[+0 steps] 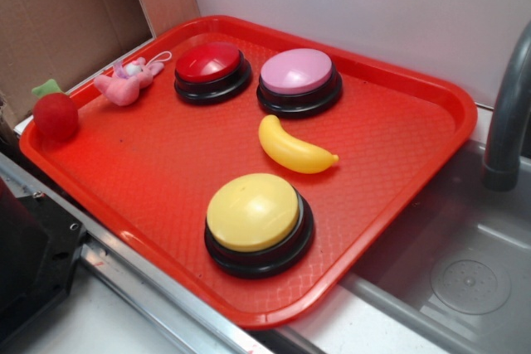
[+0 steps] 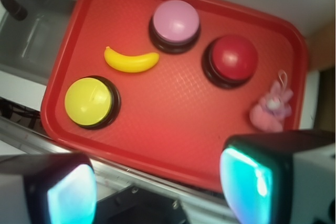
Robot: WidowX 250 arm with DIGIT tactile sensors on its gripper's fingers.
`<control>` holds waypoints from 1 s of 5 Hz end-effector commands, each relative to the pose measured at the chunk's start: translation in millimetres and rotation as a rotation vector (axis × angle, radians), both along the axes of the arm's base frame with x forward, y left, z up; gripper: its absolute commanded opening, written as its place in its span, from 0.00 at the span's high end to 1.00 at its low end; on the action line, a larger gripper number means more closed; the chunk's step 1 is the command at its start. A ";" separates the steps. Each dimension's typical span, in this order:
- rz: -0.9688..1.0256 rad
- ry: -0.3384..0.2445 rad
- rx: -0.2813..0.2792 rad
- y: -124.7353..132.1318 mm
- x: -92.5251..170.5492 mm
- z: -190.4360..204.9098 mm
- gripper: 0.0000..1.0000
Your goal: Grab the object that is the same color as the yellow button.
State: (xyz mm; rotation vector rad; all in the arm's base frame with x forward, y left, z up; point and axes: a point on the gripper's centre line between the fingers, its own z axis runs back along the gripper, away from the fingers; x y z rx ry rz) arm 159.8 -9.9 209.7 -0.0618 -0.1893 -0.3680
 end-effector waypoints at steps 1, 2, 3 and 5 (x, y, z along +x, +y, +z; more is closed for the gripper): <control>-0.416 -0.128 0.030 7.2 28.3 -13.2 0.00; -0.614 -0.185 0.107 -0.9 37.2 -27.6 0.00; -0.719 -0.166 0.115 -6.2 49.2 -47.8 0.00; -0.903 -0.185 0.285 -25.2 68.2 -90.8 0.00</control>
